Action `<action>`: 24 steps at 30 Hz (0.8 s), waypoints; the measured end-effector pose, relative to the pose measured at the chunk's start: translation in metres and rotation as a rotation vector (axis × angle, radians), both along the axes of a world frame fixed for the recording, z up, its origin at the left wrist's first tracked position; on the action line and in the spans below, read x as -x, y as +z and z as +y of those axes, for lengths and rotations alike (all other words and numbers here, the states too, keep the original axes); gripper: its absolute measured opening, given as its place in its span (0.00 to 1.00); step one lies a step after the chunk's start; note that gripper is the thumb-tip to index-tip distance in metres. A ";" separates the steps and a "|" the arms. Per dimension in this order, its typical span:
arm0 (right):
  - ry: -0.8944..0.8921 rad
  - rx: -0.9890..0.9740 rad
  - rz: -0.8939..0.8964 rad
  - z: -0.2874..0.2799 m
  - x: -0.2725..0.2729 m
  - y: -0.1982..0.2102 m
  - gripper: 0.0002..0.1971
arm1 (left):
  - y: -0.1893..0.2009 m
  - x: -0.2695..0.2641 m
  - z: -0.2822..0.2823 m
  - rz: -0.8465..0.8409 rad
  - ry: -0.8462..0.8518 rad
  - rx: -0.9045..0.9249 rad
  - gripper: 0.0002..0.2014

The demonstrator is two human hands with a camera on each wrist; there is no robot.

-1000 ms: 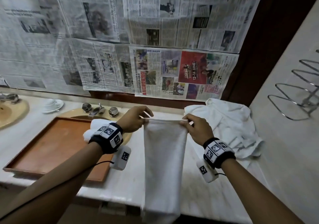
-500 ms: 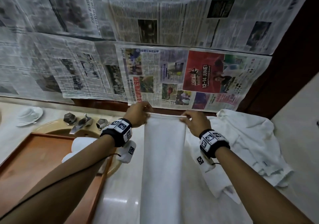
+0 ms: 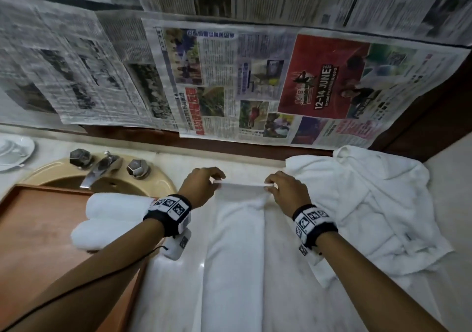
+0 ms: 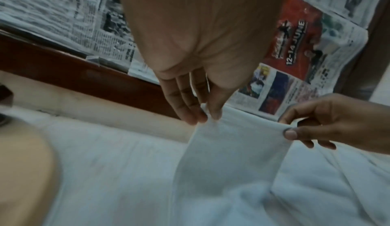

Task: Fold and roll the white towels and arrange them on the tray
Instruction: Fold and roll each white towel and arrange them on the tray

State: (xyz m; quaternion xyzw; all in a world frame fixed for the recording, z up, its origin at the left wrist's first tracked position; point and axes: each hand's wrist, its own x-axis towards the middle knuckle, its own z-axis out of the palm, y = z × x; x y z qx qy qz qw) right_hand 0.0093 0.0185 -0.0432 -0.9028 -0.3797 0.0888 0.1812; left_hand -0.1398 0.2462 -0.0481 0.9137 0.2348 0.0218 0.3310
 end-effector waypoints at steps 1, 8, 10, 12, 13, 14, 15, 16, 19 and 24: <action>0.020 0.008 -0.021 -0.006 0.005 -0.008 0.02 | -0.008 0.006 -0.004 0.020 -0.021 -0.023 0.09; 0.180 0.105 -0.022 -0.044 0.054 -0.068 0.14 | -0.049 0.050 -0.051 0.205 -0.194 -0.091 0.15; 0.208 0.159 0.026 -0.049 0.064 -0.081 0.14 | -0.064 0.059 -0.061 0.298 -0.266 -0.147 0.17; 0.246 0.256 0.082 -0.050 0.072 -0.088 0.16 | -0.077 0.066 -0.070 0.323 -0.317 -0.228 0.20; 0.264 0.287 0.109 -0.050 0.076 -0.091 0.22 | -0.083 0.069 -0.073 0.306 -0.334 -0.263 0.23; 0.273 0.296 0.128 -0.050 0.079 -0.092 0.28 | -0.088 0.072 -0.076 0.288 -0.343 -0.279 0.27; 0.283 0.299 0.144 -0.050 0.082 -0.094 0.34 | -0.093 0.074 -0.078 0.282 -0.350 -0.277 0.32; 0.301 0.305 0.154 -0.050 0.085 -0.097 0.39 | -0.097 0.077 -0.080 0.293 -0.364 -0.271 0.37; 0.315 0.335 0.177 -0.053 0.091 -0.111 0.49 | -0.109 0.084 -0.082 0.361 -0.418 -0.291 0.47; 0.259 0.279 0.189 -0.044 0.077 -0.121 0.49 | -0.111 0.069 -0.068 0.404 -0.459 -0.325 0.48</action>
